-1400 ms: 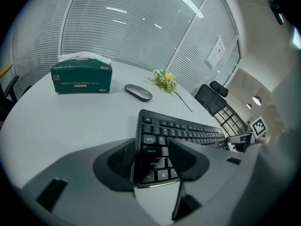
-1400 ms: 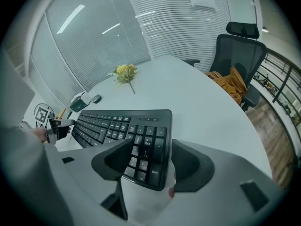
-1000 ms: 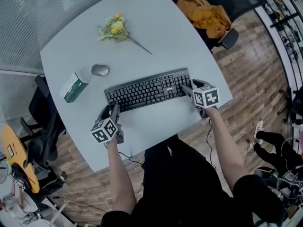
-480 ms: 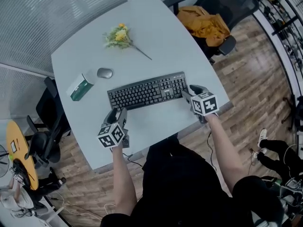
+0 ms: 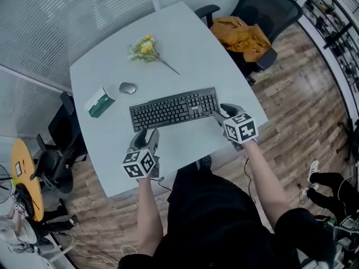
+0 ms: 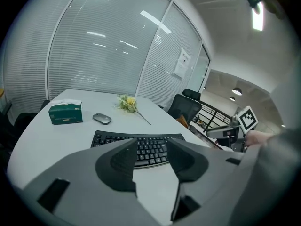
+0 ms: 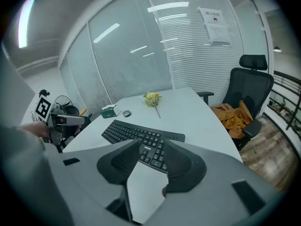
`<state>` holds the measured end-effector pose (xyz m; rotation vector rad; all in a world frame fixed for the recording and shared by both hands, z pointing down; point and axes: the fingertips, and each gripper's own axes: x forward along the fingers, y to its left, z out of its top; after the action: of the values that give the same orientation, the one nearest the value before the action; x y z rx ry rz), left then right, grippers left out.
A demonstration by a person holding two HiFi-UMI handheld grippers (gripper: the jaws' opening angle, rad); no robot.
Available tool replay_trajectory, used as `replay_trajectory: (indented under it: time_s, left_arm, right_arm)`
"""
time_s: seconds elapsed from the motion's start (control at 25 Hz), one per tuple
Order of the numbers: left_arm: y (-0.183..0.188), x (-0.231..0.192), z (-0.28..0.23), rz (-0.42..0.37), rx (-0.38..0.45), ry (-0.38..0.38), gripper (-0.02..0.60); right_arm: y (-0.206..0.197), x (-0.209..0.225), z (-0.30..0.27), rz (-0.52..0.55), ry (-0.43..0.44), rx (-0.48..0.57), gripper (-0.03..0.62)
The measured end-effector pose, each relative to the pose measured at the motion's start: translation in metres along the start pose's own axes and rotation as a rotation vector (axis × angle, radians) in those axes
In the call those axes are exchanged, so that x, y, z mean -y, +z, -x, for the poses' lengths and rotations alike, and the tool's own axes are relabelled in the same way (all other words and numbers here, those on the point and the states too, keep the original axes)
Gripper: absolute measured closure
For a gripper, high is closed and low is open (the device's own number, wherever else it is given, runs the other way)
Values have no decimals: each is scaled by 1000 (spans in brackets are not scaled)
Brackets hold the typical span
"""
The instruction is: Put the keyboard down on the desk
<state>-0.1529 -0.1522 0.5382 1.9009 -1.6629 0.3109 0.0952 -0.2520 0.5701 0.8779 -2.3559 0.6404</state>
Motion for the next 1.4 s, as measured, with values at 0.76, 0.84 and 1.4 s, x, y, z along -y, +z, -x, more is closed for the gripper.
replay_trajectory:
  time_s: [0.76, 0.84, 1.4]
  left_arm:
    - [50, 43, 70, -82, 200, -56, 453]
    - [54, 44, 78, -92, 212, -74, 457]
    - [44, 38, 142, -168, 242, -190, 525]
  right_arm:
    - [61, -82, 52, 111, 53, 214, 490]
    - [61, -91, 56, 110, 42, 225, 500]
    - [42, -178, 107, 105, -61, 299, 554]
